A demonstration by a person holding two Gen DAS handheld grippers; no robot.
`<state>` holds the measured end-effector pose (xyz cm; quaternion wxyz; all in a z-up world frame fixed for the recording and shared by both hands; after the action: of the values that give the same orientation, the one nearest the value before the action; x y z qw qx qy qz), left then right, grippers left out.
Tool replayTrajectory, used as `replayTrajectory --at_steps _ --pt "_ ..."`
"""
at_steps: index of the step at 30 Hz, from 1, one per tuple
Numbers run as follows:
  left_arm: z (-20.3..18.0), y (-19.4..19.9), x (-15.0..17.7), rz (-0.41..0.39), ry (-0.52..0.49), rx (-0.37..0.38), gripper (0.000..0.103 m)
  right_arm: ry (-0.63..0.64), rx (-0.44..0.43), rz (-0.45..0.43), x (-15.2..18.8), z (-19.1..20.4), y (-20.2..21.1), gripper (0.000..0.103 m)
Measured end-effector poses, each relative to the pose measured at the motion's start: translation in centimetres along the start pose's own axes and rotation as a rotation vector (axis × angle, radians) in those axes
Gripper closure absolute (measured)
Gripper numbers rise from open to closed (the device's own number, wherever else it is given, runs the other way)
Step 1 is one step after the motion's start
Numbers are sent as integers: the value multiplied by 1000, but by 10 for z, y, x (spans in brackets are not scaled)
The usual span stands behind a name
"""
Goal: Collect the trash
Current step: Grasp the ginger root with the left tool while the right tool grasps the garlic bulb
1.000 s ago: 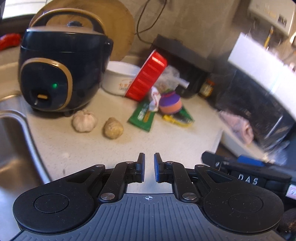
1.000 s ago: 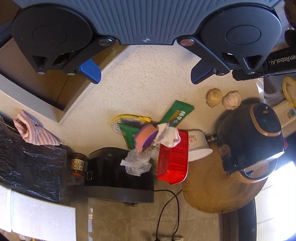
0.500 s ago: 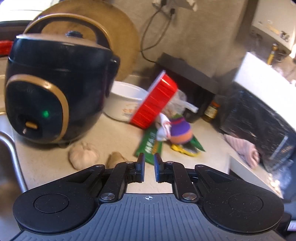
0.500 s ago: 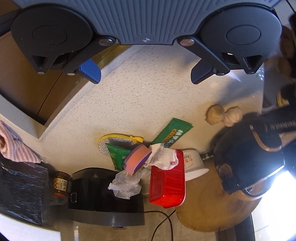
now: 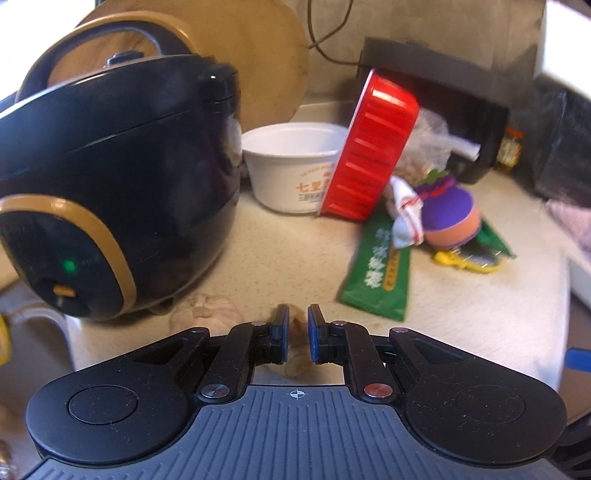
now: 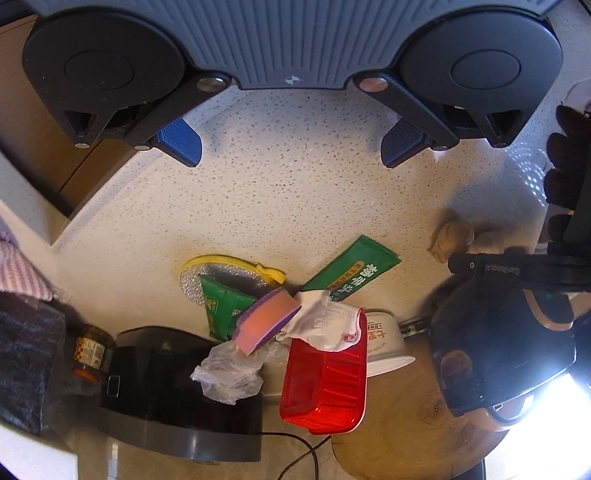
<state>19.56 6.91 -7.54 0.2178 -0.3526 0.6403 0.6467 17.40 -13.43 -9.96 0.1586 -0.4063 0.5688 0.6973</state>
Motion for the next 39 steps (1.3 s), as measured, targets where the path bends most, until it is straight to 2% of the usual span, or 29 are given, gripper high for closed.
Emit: replayTrajectory --at_steps 4,7,9,16,22,26,32,37,39 --pt "-3 -4 -1 5 -18 -27 80 -71 -60 22 3 -9 -9 0" --pt "-6 -5 2 14 -33 -18 76 -93 -76 19 7 -13 -13 0" --pt "-10 -4 3 15 -54 -23 77 -110 -82 18 9 -16 -15 0" --pt "-9 1 11 18 -90 -14 71 -96 -101 -6 11 -15 -14 0" --pt "1 -2 7 26 -6 -3 64 -62 -92 -26 14 -12 -14 0" --pt "-2 -13 5 55 5 3 57 -101 -98 -41 15 -16 -12 0" --pt "-10 -31 4 76 12 19 53 -74 -124 -32 16 -15 -10 0" --pt "-11 -36 3 65 34 30 53 44 -135 5 16 -6 -11 0" --pt "-9 -34 3 77 46 38 53 17 -172 0 12 -7 -8 1"
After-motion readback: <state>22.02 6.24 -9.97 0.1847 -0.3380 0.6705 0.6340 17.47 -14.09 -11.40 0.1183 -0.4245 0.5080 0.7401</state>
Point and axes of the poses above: each gripper's, at about its wrist camera, not at the fingertips, and y roughly against the way its jaws point, z to its left, x to its underside, the point moved 4 cm from there along -y, roughly the way its jaws point, and after that the axes turned 5 degrees about y, right-handed, at the moved point
